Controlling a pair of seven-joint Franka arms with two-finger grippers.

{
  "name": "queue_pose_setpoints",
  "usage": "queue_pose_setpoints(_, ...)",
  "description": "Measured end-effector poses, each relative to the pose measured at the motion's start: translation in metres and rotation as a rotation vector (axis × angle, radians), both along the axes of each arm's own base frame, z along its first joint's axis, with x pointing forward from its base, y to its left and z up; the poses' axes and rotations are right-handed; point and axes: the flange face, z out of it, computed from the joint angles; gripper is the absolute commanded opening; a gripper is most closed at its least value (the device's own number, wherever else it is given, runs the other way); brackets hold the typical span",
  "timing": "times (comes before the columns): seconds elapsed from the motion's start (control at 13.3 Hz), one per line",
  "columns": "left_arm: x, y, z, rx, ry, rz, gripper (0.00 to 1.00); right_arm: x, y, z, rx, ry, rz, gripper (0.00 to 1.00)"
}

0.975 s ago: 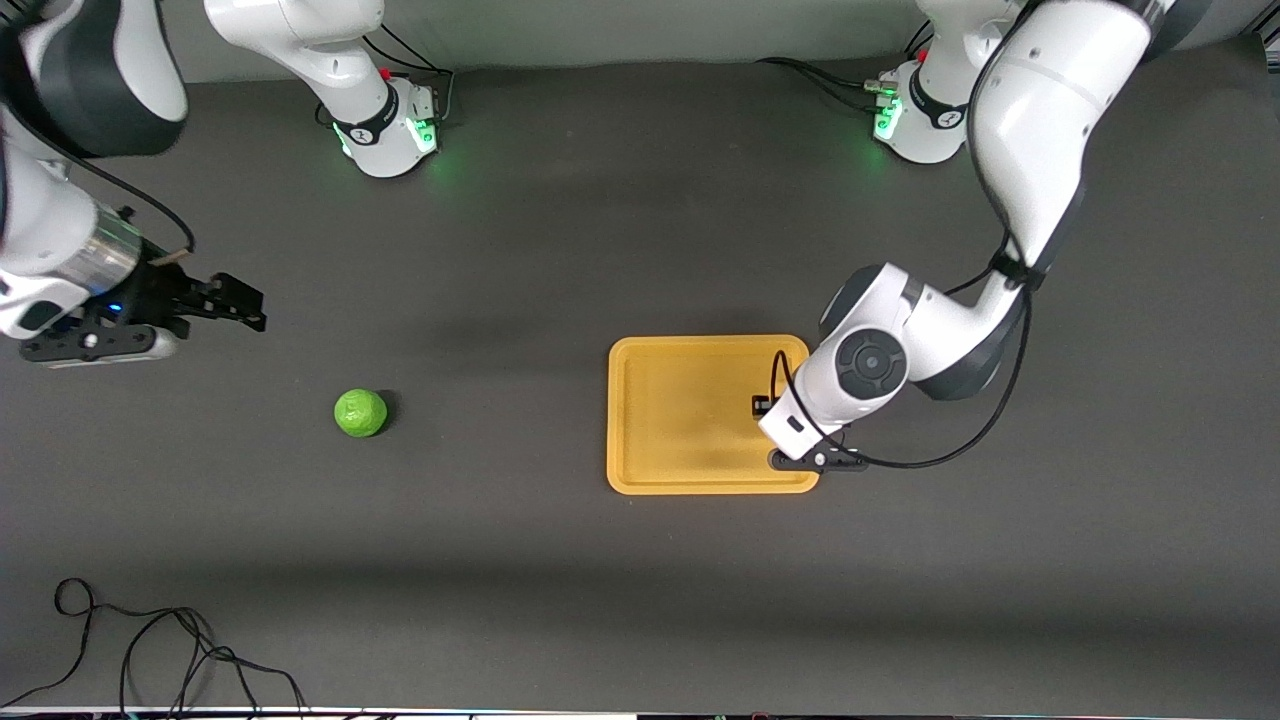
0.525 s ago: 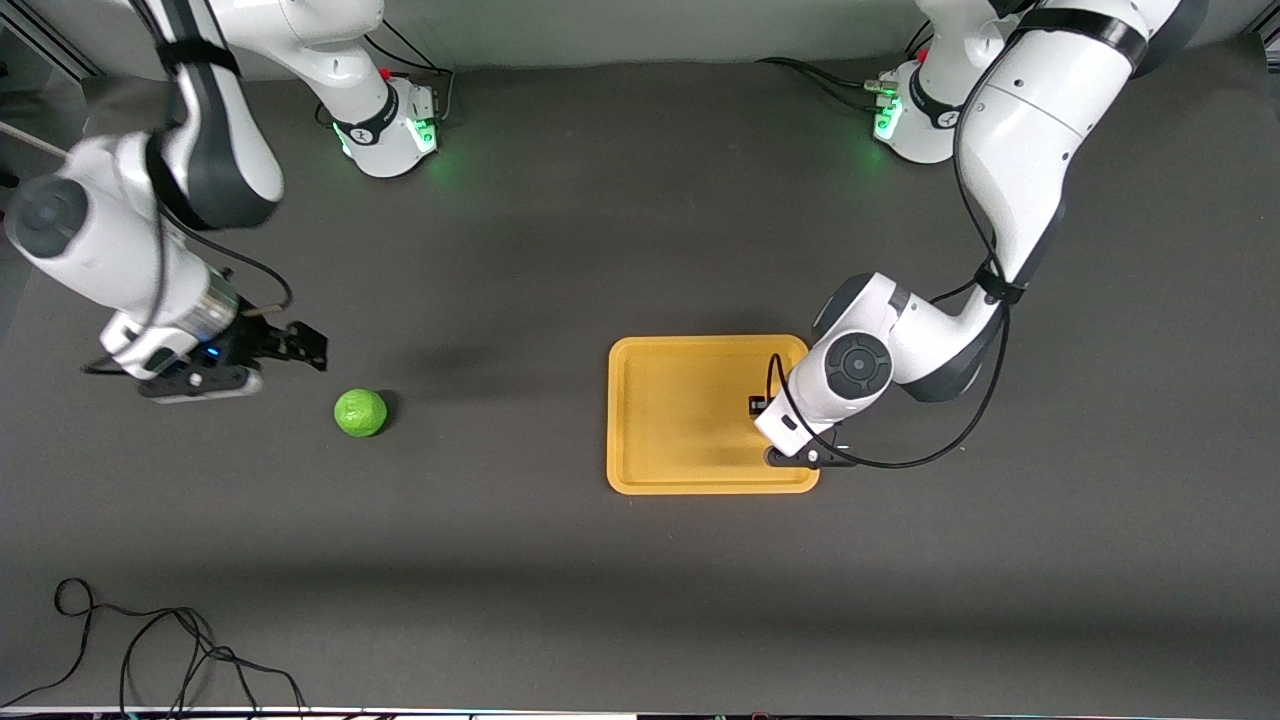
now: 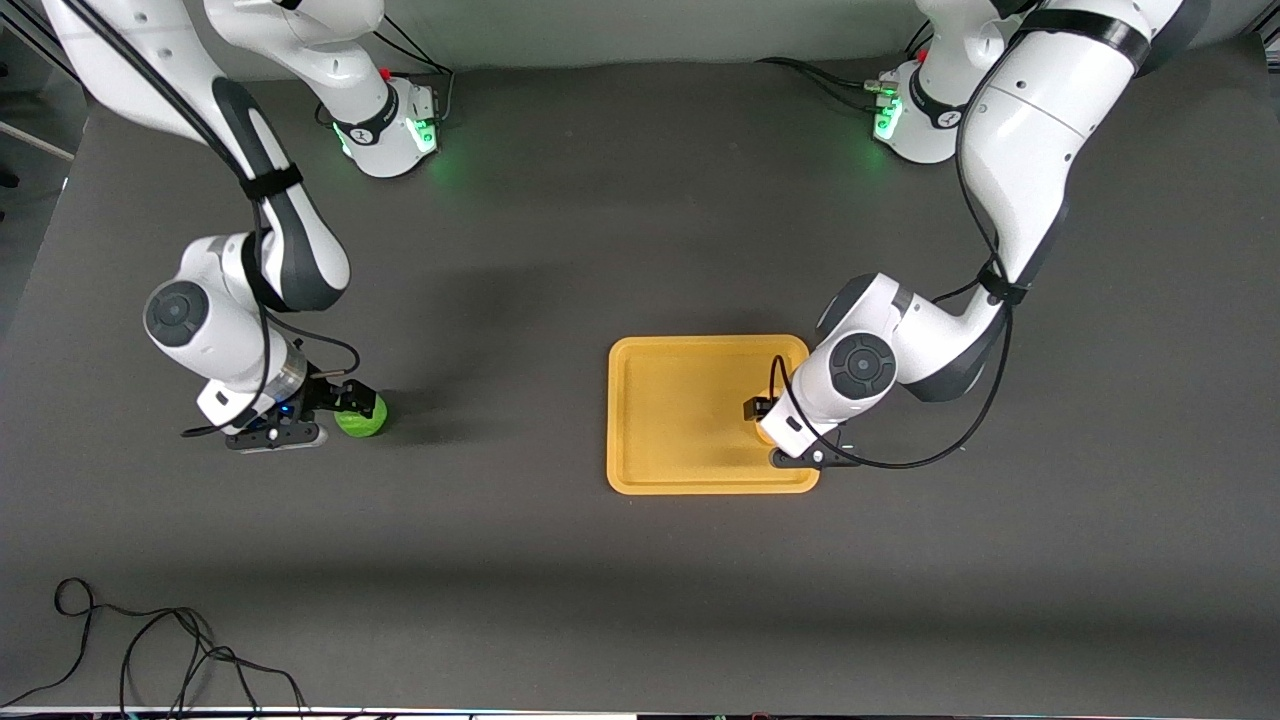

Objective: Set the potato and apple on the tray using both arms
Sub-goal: 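Carry the potato onto the tray while the right gripper reaches the apple, then release the potato on the tray while the right gripper grasps the apple, then lift the green apple with the right gripper and carry it over the tray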

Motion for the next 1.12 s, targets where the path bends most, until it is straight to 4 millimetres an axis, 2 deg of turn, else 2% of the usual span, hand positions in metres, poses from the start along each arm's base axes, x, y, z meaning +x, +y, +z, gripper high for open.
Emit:
queue_pose_setpoints(0.15,0.003,0.008,0.030,0.036,0.003,0.022,1.00,-0.001,-0.013,-0.021,0.013,0.024,0.005,1.00)
queue_pose_setpoints(0.3,0.012,0.034,0.081,0.090,0.003,0.048,1.00,-0.004,-0.014,-0.035,0.025,0.047,0.007,1.00)
queue_pose_setpoints(0.45,0.025,0.081,0.136,0.128,-0.008,0.052,1.00,-0.005,-0.012,-0.042,0.025,0.058,0.010,1.00)
queue_pose_setpoints(0.53,0.031,0.113,0.161,0.140,-0.015,0.042,1.00,-0.006,-0.011,-0.044,0.025,0.062,0.012,0.99)
queue_pose_setpoints(0.6,0.034,0.145,0.185,0.156,-0.003,0.026,1.00,-0.006,-0.010,-0.047,0.024,0.066,0.015,0.88)
queue_pose_setpoints(0.67,0.034,0.171,0.213,0.173,0.023,0.009,1.00,-0.007,-0.009,-0.051,0.024,0.069,0.017,0.67)
queue_pose_setpoints(0.75,0.030,0.190,0.242,0.192,0.058,0.002,1.00,-0.007,-0.008,-0.054,0.024,0.070,0.018,0.49)
queue_pose_setpoints(0.82,0.023,0.209,0.270,0.208,0.093,0.008,1.00,-0.007,-0.008,-0.055,0.023,0.071,0.019,0.38)
queue_pose_setpoints(0.97,0.015,0.249,0.310,0.189,0.107,0.018,1.00,-0.005,-0.007,-0.052,0.024,0.063,0.020,0.36)
queue_pose_setpoints(1.12,0.007,0.288,0.331,0.100,0.094,0.047,1.00,0.003,-0.007,-0.037,0.026,0.042,0.022,0.36)
